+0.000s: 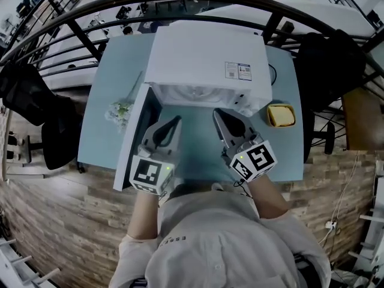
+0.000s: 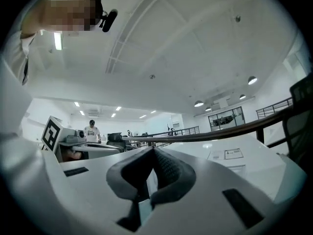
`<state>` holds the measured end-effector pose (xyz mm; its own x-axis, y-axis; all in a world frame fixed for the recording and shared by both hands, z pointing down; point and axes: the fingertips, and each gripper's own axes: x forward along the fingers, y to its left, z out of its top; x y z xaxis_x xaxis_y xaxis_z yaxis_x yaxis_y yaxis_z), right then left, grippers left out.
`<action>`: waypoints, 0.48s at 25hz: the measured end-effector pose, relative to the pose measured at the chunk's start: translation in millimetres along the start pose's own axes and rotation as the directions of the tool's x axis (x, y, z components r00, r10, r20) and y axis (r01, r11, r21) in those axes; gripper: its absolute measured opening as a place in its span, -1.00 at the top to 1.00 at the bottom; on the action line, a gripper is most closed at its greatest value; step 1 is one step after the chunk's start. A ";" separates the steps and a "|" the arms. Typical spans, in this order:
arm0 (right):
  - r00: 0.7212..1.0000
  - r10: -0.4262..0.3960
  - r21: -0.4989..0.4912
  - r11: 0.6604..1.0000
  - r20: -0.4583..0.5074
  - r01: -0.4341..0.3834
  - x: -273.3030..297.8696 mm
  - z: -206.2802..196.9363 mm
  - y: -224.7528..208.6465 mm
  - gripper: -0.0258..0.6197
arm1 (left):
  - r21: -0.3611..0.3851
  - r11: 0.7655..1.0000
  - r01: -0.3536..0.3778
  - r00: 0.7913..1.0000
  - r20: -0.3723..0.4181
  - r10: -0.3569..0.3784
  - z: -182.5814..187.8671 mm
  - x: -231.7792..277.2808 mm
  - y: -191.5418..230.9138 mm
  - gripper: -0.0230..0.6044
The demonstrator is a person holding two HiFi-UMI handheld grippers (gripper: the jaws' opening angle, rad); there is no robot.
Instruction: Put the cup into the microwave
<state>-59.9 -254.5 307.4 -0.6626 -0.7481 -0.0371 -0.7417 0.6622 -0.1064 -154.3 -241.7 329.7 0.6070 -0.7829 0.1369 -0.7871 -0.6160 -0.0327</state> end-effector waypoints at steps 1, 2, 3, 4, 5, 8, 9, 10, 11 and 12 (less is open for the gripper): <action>1.000 -0.002 -0.004 1.000 0.009 0.002 -1.8 3.8 1.8 0.87 | 0.007 1.000 0.002 1.000 0.009 -0.002 4.9 -2.7 -0.6 0.92; 1.000 -0.003 -0.007 1.000 0.018 0.003 -3.2 7.2 3.3 0.87 | 0.014 1.000 0.005 1.000 0.018 -0.005 10.0 -4.6 -1.1 0.92; 1.000 -0.005 -0.010 1.000 0.025 0.005 -4.3 10.3 4.1 0.87 | 0.021 1.000 0.009 1.000 0.028 -0.010 14.9 -5.4 -1.7 0.92; 0.999 -0.009 -0.014 1.000 0.030 0.009 -5.5 12.7 4.4 0.87 | 0.027 1.000 0.013 0.999 0.036 -0.014 19.1 -5.6 -2.6 0.92; 0.999 -0.013 -0.018 1.000 0.032 0.014 -6.7 14.1 4.8 0.87 | 0.032 0.999 0.016 0.999 0.041 -0.018 21.8 -5.8 -3.6 0.92; 0.999 -0.017 -0.024 1.000 0.031 0.018 -9.0 14.2 9.0 0.87 | 0.037 0.999 0.013 0.999 0.045 -0.014 25.4 -9.8 -3.9 0.92; 0.999 -0.017 -0.026 1.000 0.030 0.017 -9.6 13.8 10.9 0.87 | 0.035 0.999 0.011 0.999 0.048 -0.013 26.4 -11.9 -3.8 0.92; 0.999 -0.017 -0.026 0.999 0.029 0.018 -10.3 13.7 12.5 0.87 | 0.034 0.999 0.011 0.999 0.050 -0.012 27.2 -13.9 -3.7 0.92; 0.999 -0.018 -0.025 1.000 0.029 0.019 -10.9 13.9 13.8 0.87 | 0.032 0.999 0.010 0.999 0.050 -0.012 27.9 -15.6 -3.6 0.92; 0.999 -0.018 -0.024 1.000 0.029 0.019 -11.2 14.4 15.0 0.87 | 0.032 0.999 0.009 0.999 0.050 -0.011 28.4 -17.1 -3.1 0.92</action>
<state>-62.0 -236.8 292.0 -0.6456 -0.7610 -0.0640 -0.7564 0.6487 -0.0836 -159.1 -228.9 299.3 0.6202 -0.7795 0.0875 -0.7776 -0.6257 -0.0627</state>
